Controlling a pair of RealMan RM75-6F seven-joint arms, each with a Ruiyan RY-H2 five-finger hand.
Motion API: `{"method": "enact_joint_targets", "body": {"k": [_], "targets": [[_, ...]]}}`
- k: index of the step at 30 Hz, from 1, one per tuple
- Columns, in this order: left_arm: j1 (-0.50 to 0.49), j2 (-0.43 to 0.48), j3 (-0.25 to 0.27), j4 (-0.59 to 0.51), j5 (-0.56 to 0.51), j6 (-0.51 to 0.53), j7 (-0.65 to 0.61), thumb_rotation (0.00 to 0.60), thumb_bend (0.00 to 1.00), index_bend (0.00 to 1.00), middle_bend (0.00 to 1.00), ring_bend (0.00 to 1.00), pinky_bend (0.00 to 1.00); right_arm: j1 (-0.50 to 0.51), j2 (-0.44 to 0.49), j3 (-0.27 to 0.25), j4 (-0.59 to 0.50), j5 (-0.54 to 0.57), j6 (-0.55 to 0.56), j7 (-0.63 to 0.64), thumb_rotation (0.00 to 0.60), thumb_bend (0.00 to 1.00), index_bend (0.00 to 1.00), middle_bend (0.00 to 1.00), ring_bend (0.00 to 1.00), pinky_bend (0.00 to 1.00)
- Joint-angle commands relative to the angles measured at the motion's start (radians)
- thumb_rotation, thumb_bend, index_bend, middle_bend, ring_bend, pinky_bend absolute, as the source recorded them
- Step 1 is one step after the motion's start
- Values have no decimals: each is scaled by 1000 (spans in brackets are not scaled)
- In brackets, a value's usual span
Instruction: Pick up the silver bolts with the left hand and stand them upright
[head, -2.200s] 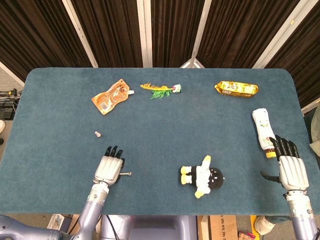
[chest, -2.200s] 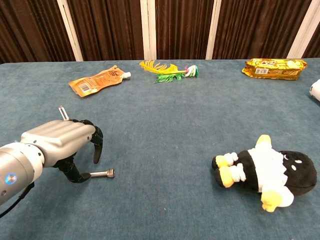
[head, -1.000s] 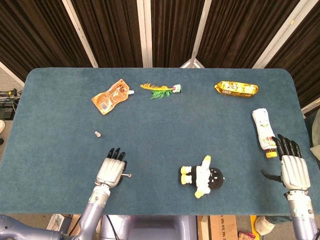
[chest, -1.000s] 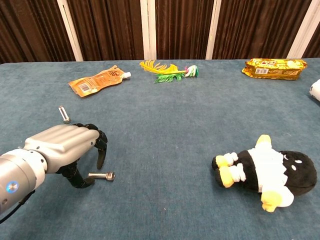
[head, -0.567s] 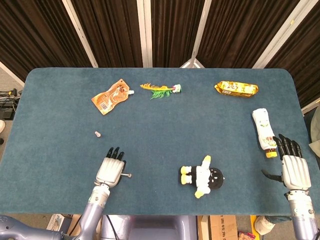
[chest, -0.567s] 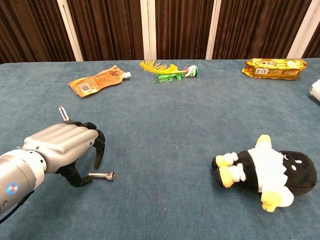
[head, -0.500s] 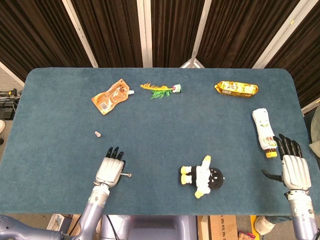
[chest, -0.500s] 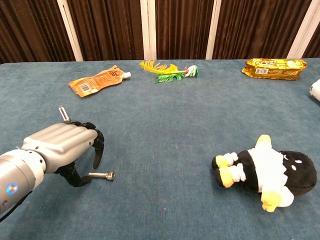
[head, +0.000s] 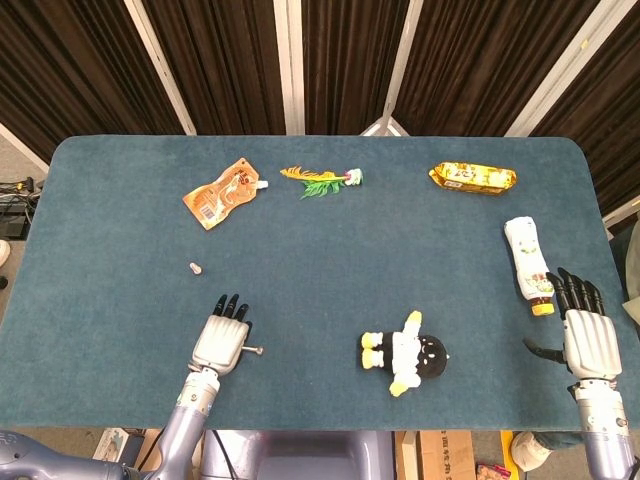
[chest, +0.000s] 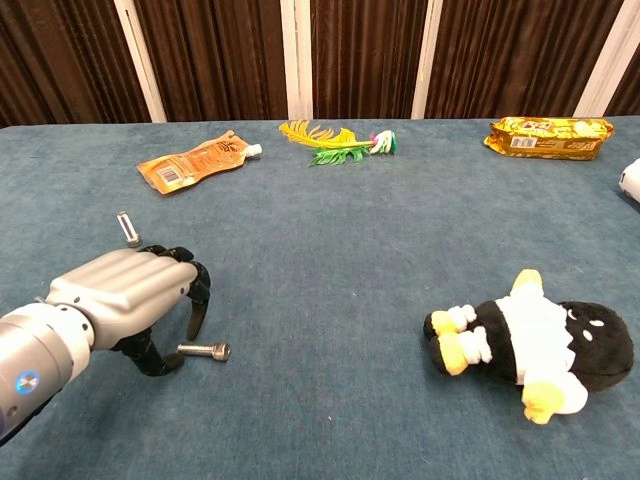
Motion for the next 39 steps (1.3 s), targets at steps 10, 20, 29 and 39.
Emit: {"method": "enact_joint_targets", "body": {"k": [10,20,29,39], "targets": [[3,-9,2,13,13,-10,-5,600,475,540,164,0,0,-1,-2,2,1,1,1,3,600,47,120,68,25,0],[6,-11,5,20,29,-19,-15,600,520,561,178,0,0,-2,0,3,-2,2,2,9,600,47,122,68,25,0],[8,-2,4,20,60,-11,-19,600,549,576,189,0,0,-2,2,3,-3,-1,1,18,600,47,123,68,25,0],[-15,20,61,74,227,43,79,600,551,582,196,0,0,-2,5,0,-9,-6,-2,28,600,46,123,68,24,0]]}}
